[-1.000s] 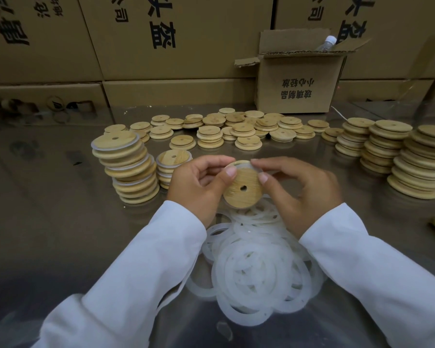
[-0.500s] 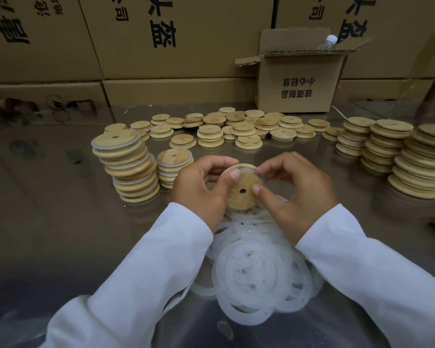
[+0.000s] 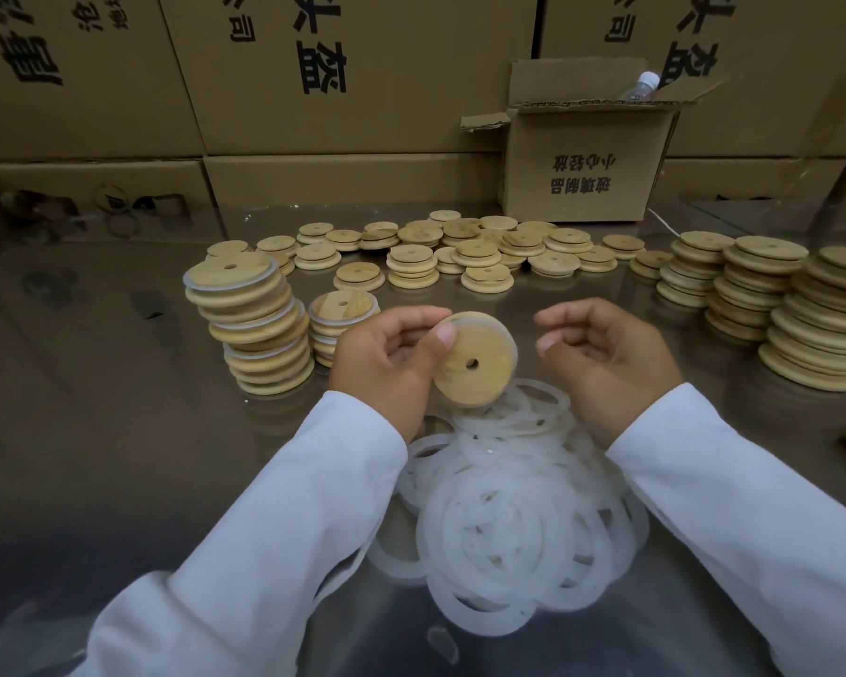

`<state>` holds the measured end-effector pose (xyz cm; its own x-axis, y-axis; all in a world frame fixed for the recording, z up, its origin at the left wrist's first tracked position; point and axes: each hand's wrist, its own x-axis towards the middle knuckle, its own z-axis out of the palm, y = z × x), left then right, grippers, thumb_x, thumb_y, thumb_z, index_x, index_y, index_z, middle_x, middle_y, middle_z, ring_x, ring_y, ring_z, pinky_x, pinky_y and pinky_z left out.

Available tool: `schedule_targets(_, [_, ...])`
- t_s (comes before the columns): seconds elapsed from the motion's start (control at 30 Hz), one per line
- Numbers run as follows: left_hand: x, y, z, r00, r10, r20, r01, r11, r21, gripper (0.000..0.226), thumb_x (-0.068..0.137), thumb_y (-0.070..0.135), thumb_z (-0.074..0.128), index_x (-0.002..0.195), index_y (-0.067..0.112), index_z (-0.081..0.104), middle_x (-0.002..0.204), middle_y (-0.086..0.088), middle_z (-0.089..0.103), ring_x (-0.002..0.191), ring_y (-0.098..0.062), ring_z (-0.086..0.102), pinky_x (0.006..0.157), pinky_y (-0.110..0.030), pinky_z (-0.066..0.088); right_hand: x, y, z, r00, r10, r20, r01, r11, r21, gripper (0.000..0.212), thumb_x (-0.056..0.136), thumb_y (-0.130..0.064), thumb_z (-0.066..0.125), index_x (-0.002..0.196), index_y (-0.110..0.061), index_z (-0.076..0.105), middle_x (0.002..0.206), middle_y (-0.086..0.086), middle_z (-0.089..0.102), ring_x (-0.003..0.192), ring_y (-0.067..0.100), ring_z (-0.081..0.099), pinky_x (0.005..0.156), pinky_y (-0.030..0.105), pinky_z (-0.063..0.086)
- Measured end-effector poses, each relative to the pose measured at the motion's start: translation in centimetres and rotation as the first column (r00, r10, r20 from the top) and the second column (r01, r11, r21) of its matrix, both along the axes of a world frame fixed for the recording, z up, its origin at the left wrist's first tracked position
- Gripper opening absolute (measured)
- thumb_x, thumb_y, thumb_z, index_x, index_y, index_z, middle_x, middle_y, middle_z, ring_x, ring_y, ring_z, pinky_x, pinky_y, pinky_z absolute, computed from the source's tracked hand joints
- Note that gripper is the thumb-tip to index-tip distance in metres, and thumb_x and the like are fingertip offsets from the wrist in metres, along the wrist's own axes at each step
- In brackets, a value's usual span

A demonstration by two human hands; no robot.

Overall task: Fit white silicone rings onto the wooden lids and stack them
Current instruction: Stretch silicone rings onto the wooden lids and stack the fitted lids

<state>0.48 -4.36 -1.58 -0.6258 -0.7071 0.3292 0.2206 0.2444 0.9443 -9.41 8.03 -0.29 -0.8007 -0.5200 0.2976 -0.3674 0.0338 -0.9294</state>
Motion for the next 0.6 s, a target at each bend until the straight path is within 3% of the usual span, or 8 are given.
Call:
schedule_targets(0.1, [-0.29,-0.43,-0.15,0.999,-0.033,-0.005,0.033,0.972,0.232,0.014,0.084,0.010,0.062,0.082,0.022,0.068,0.087,-0.008,0.072,0.091,-0.028,0.068,0.084,-0.042,0.054,-0.03,-0.13,0.00,0.987,0.040,0.158,-0.042,0.999,0.009,0.013,0.087,-0.012,0.058,0.081,-0.022,0.064,0.071,-0.001,0.067,0.061,0.009,0.063,0.065,0.015,0.050])
schedule_targets(0.27, [-0.50,-0.39,-0.14,0.991,-0.107,-0.079,0.130,0.910,0.394,0.012,0.087,0.007,0.056,0.088,0.013,0.067,0.080,-0.002,0.072,0.078,-0.016,0.069,0.071,-0.028,0.058,0.24,-0.10,-0.17,0.970,0.185,0.155,-0.196,0.979,0.062,0.003,0.082,-0.015,0.064,0.085,-0.015,0.066,0.068,0.000,0.070,0.056,0.009,0.063,0.072,0.026,0.051])
schedule_targets(0.4, [-0.48,-0.19,-0.03,0.982,-0.137,-0.128,0.181,0.877,0.446,0.015,0.089,0.006,0.052,0.095,0.005,0.066,0.089,-0.010,0.070,0.079,-0.018,0.069,0.071,-0.029,0.058,0.16,-0.05,0.20,0.949,0.237,0.209,-0.243,0.970,0.001,0.014,0.070,-0.018,0.071,0.081,-0.012,0.066,0.063,0.001,0.069,0.052,0.009,0.060,0.059,0.018,0.051])
schedule_targets(0.47, [-0.46,-0.18,-0.04,0.979,-0.142,-0.147,0.195,0.866,0.461,0.015,0.089,0.006,0.052,0.095,0.004,0.066,0.088,-0.010,0.070,0.078,-0.018,0.069,0.069,-0.028,0.058,0.33,-0.13,0.23,0.941,0.237,0.242,-0.229,0.971,-0.062,0.013,0.066,-0.019,0.072,0.076,-0.013,0.067,0.062,0.002,0.070,0.051,0.010,0.061,0.056,0.016,0.052])
schedule_targets(0.6, [-0.48,-0.46,-0.24,0.986,-0.102,-0.129,0.148,0.893,0.425,0.009,0.085,0.008,0.058,0.089,0.012,0.066,0.086,-0.007,0.071,0.084,-0.021,0.068,0.073,-0.031,0.058,0.80,-0.45,-0.29,0.991,0.075,0.107,-0.069,0.996,-0.054,0.007,0.075,-0.014,0.073,0.077,-0.020,0.069,0.065,0.001,0.072,0.054,0.009,0.065,0.060,0.017,0.054])
